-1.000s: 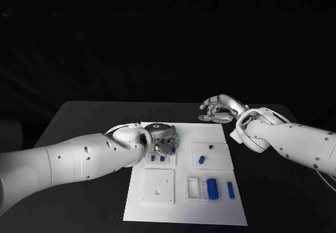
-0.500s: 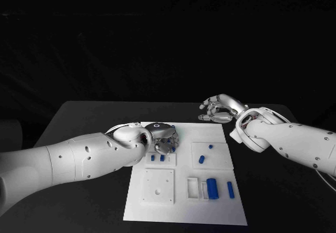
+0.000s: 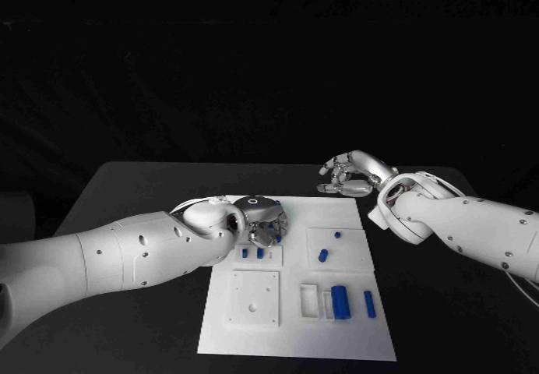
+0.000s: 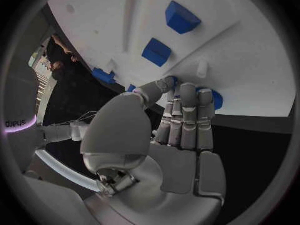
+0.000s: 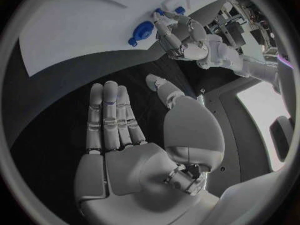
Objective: Assemble the parts on the task board
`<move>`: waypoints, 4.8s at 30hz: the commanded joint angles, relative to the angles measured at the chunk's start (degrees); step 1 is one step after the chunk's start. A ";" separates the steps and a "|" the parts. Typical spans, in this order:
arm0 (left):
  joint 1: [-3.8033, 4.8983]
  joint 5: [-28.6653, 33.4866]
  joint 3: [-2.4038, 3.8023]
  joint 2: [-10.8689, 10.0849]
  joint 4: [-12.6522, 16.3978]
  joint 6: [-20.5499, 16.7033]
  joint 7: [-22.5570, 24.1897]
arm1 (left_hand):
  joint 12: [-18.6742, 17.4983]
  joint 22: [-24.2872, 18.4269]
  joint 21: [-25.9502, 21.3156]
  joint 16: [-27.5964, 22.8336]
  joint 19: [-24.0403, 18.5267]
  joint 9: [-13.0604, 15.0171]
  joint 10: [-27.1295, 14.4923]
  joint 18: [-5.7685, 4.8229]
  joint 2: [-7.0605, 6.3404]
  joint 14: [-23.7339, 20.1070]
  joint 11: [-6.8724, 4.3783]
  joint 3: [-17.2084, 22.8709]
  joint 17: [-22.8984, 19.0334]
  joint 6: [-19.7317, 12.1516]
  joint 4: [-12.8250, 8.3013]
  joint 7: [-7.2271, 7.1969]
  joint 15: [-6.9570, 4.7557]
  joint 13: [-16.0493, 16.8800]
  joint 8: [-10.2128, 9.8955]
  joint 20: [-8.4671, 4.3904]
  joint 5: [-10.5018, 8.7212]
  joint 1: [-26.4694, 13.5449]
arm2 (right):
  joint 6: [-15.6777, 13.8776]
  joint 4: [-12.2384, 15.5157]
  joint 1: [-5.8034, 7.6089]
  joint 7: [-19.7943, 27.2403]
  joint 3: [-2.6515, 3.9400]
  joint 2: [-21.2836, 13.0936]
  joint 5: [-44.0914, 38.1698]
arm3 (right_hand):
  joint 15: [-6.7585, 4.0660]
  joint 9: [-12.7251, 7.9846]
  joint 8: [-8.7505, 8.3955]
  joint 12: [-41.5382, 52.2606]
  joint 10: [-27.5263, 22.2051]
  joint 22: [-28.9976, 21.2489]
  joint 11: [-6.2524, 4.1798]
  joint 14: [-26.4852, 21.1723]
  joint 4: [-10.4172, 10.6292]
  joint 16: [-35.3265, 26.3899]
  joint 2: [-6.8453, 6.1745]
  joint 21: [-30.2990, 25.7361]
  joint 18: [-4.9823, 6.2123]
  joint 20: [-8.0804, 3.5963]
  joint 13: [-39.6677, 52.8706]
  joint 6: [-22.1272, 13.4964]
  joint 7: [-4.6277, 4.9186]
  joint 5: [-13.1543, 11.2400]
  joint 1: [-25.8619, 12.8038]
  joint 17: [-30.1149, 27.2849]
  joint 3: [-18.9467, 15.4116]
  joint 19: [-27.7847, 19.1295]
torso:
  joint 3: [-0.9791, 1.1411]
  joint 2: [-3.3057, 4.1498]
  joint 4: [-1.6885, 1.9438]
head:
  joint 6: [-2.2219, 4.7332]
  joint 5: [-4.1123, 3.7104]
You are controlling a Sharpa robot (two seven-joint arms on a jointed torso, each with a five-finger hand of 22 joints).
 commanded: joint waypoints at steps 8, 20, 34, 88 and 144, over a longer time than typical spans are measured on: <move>-0.69 -7.15 -0.28 0.16 -0.25 0.95 -1.43 | -0.74 0.86 0.31 0.30 0.44 -0.37 0.24 3.72 -2.12 0.18 0.04 -0.96 -0.07 0.42 0.12 0.19 -0.07 -0.69 0.35 -0.26 -1.23 -1.13 | 0.56 0.30 -0.02 0.52 0.01 -0.05 -0.12 | 0.12 -0.07 0.24 0.22 -0.41 0.11 -0.06 0.37 0.06 -0.31 0.37 -0.28 0.83 0.27 -0.12 0.01 0.47 0.32 -0.10 0.07 0.06 0.02 | 0.00 -0.01 -0.01 | -0.09 -0.03; -0.76 -8.28 -0.28 0.20 0.11 2.07 -1.53 | -0.55 0.81 0.38 0.66 0.85 -0.66 1.55 3.85 -2.73 0.72 -0.29 -1.02 0.03 1.34 1.60 -0.21 -0.37 -0.87 1.04 -0.39 -2.32 -1.64 | 0.50 0.32 -0.02 0.53 0.01 -0.02 -0.12 | 0.12 -0.07 0.25 0.24 -0.41 0.13 -0.06 0.37 0.07 -0.31 0.40 -0.29 0.83 0.27 -0.14 0.03 0.46 0.32 -0.11 0.07 0.06 0.03 | -0.01 0.00 -0.03 | -0.13 -0.08; -0.92 -9.20 -0.27 0.07 0.04 1.76 -2.58 | 0.68 1.02 1.10 1.47 1.67 -0.92 5.71 3.76 0.82 2.13 -1.71 -0.13 0.28 4.06 1.73 -1.29 -1.74 -0.27 2.68 -1.46 -0.27 -0.22 | 0.48 0.34 -0.02 0.53 0.01 -0.03 -0.12 | 0.12 -0.07 0.26 0.27 -0.42 0.15 -0.06 0.38 0.10 -0.32 0.40 -0.31 0.83 0.28 -0.18 0.04 0.46 0.32 -0.16 0.08 0.04 0.02 | 0.00 -0.01 -0.03 | -0.13 -0.02; -1.09 -0.02 4.15 -10.97 8.07 -4.42 -4.09 | -0.36 1.04 3.37 4.55 4.81 -1.93 7.08 4.16 1.09 5.85 -2.40 0.55 1.58 4.94 1.01 -1.56 -2.50 -0.18 3.24 -2.72 0.65 -0.33 | 0.56 0.30 -0.19 0.55 0.01 -0.42 -0.12 | 0.11 -0.08 0.31 0.39 -0.47 0.28 -0.08 0.37 0.08 -0.36 0.42 -0.39 0.83 0.28 -0.35 0.10 0.44 0.45 -0.16 0.12 0.01 0.02 | -0.06 -0.04 0.05 | 0.45 0.03; -3.49 -10.32 3.59 -9.23 8.48 -3.23 -6.28 | -1.36 1.04 3.56 4.49 4.26 -2.54 6.43 4.22 -0.61 5.33 -2.00 0.75 1.55 4.10 0.75 -1.23 -2.11 -0.43 2.87 -2.34 -0.63 0.13 | 0.71 0.39 -0.29 0.48 0.01 -0.47 -0.12 | 0.11 -0.11 0.32 0.50 -0.51 0.40 -0.08 0.38 0.04 -0.38 0.46 -0.45 0.83 0.27 -0.50 0.09 0.44 0.45 -0.11 0.15 0.00 0.03 | -0.01 -0.01 0.01 | -0.06 0.11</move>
